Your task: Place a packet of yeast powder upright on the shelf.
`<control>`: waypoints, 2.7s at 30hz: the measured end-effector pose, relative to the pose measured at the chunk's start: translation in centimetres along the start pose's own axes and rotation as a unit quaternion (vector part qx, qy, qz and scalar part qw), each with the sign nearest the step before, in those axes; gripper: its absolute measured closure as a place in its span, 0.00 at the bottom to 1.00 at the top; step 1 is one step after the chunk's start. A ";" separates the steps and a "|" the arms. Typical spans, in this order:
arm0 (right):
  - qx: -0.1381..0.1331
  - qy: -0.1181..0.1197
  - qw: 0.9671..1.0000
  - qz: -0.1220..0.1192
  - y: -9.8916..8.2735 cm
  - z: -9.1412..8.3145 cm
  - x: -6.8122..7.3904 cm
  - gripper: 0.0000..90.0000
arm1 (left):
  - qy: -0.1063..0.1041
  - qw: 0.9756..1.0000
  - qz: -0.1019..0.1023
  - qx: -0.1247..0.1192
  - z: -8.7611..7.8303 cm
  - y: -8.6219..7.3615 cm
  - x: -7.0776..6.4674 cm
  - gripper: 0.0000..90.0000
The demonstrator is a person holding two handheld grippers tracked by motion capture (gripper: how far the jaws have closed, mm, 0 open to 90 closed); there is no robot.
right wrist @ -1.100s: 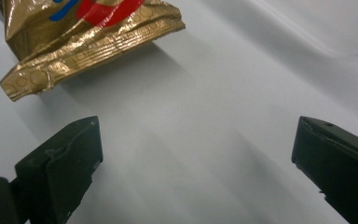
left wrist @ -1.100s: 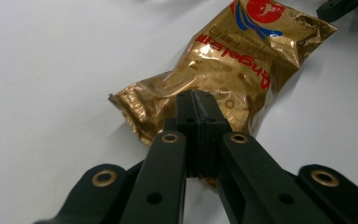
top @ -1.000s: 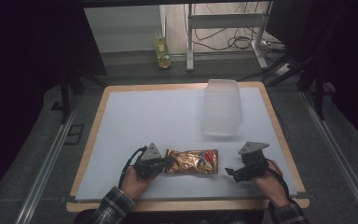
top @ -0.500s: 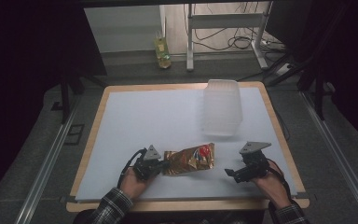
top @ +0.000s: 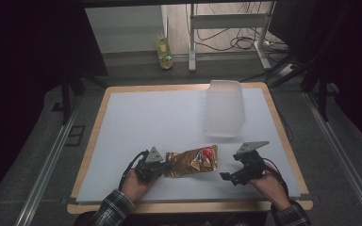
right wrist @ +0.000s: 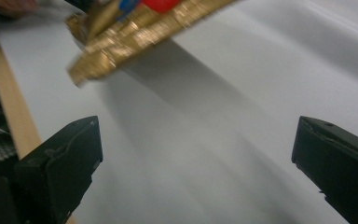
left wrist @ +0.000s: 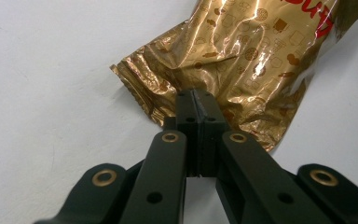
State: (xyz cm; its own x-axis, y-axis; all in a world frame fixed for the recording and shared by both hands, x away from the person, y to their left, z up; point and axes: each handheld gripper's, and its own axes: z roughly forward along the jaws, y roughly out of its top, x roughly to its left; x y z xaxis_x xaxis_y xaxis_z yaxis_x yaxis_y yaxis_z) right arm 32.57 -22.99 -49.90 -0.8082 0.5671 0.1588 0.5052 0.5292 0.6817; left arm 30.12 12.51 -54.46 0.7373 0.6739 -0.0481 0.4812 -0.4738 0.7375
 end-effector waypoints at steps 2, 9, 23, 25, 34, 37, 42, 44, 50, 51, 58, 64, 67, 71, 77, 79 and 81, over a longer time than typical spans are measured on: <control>-0.002 0.009 1.000 0.004 0.4 0.1 0.3 0.02 | 0.003 1.000 0.001 -0.001 0.0 0.0 -0.1 1.00; 0.016 0.032 0.999 0.031 1.7 1.1 0.9 0.02 | 0.005 1.000 0.002 0.001 0.0 0.0 -0.1 1.00; 0.026 0.096 0.989 0.110 4.9 4.4 0.9 0.30 | 0.002 1.000 0.004 0.002 0.0 0.0 -0.1 1.00; 0.023 0.110 0.986 0.127 5.2 4.7 0.8 0.38 | 0.002 1.000 0.006 0.002 0.0 0.0 -0.1 1.00; 0.000 0.131 0.981 0.141 5.9 5.5 0.2 0.71 | 0.001 1.000 0.011 0.001 -0.3 0.0 0.0 0.97; -0.007 0.141 0.980 0.142 6.0 5.3 0.2 0.78 | 0.004 1.000 0.011 -0.007 -0.8 -0.1 0.2 0.92; -0.011 0.145 0.981 0.127 6.5 4.8 0.4 0.82 | 0.003 1.000 0.010 -0.025 -1.4 -0.1 0.2 0.87; -0.013 0.142 0.983 0.118 6.8 4.5 0.6 0.83 | 0.005 0.999 0.012 -0.031 -1.6 0.0 0.1 0.84; -0.011 0.137 0.986 0.095 7.5 3.8 0.6 0.83 | 0.007 0.999 0.003 -0.049 -2.2 -0.2 0.4 0.74; -0.011 0.137 0.986 0.094 7.6 3.7 0.5 0.83 | 0.008 0.999 0.002 -0.049 -2.2 -0.2 0.5 0.73; -0.011 0.126 0.989 0.072 8.2 2.9 0.5 0.83 | 0.020 0.998 -0.012 -0.060 -2.6 -0.4 1.0 0.57; -0.017 0.108 0.993 0.049 8.8 1.9 0.5 0.83 | 0.025 0.997 -0.008 -0.067 -2.6 -0.6 1.1 0.41; -0.017 0.101 0.994 0.040 9.1 1.5 0.5 0.83 | 0.027 0.997 -0.009 -0.071 -2.6 -0.5 1.1 0.34; -0.017 0.095 0.995 0.031 9.4 1.0 0.4 0.83 | 0.032 0.996 -0.019 -0.077 -2.8 -0.5 1.3 0.27; -0.018 0.085 0.996 0.020 9.8 0.5 0.3 0.83 | 0.042 0.994 -0.039 -0.088 -3.3 -0.6 1.8 0.18; -0.018 0.084 0.996 0.018 10.0 0.4 0.3 0.83 | 0.045 0.995 -0.038 -0.085 -3.3 -0.7 1.8 0.15; -0.019 0.081 0.996 0.012 10.2 0.1 0.2 0.83 | 0.045 0.995 -0.035 -0.084 -3.4 -0.7 1.8 0.11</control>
State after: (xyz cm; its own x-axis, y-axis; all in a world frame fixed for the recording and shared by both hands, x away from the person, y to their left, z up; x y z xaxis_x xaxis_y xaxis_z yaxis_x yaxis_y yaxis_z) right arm 37.61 -17.44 -42.93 -0.8353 0.4693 0.2863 0.5161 0.4902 0.7024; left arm 29.52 15.95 -52.81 0.6558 0.7535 -0.0477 0.4382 -0.3285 0.8367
